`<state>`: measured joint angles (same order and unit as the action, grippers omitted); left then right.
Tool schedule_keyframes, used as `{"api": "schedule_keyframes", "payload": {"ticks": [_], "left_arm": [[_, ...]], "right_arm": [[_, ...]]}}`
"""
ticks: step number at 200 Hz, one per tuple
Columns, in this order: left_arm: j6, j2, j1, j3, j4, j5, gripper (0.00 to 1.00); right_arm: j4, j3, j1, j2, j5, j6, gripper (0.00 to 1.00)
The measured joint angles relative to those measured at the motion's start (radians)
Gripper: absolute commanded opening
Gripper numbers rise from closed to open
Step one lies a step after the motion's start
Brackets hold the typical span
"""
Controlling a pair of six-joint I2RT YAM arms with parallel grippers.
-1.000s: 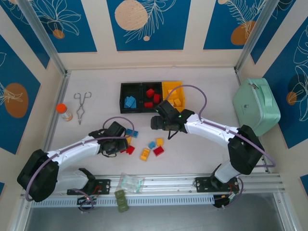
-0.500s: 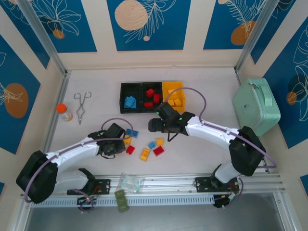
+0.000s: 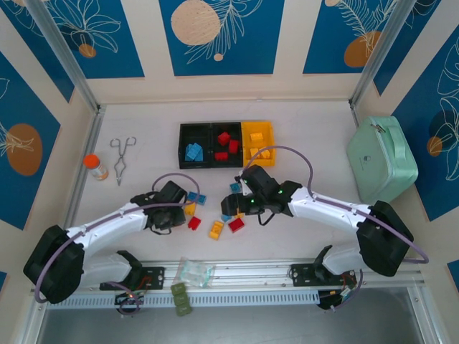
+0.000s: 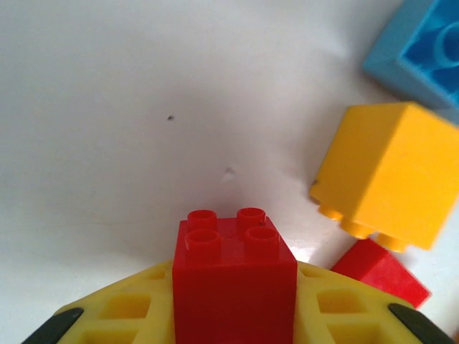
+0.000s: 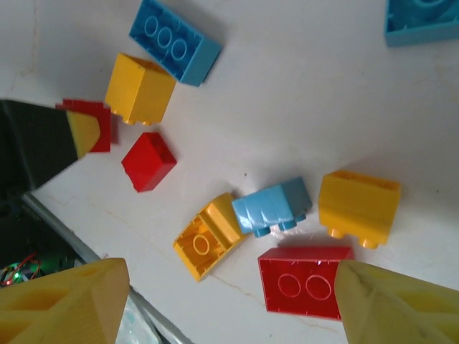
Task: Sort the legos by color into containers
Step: Pick up the lego from the middle-left of the table, then place the lego in the container.
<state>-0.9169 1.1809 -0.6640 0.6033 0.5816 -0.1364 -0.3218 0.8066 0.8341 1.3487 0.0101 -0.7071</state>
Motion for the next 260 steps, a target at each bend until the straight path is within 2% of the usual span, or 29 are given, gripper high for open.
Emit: {"api": "schedule_keyframes", "payload": {"ticks": [52,81,173,260], "left_arm": [[0.075,0.003,0.000,0.168,0.056,-0.016,0.19],[0.121,0.076,0.001,0.291,0.062,-0.016,0.18],[0.289,0.502,0.001,0.787,0.045,0.027,0.18],[0.382,0.924,0.009,1.320,0.143,0.038,0.18]], "right_arm": [[-0.003,-0.022,-0.016,-0.089,0.003,0.000,0.76],[-0.003,-0.028,-0.057,-0.131,0.002,0.000,0.76],[-0.039,-0.146,-0.255,-0.336,-0.034,-0.069,0.76],[-0.084,-0.212,-0.272,-0.426,-0.084,-0.119,0.76]]}}
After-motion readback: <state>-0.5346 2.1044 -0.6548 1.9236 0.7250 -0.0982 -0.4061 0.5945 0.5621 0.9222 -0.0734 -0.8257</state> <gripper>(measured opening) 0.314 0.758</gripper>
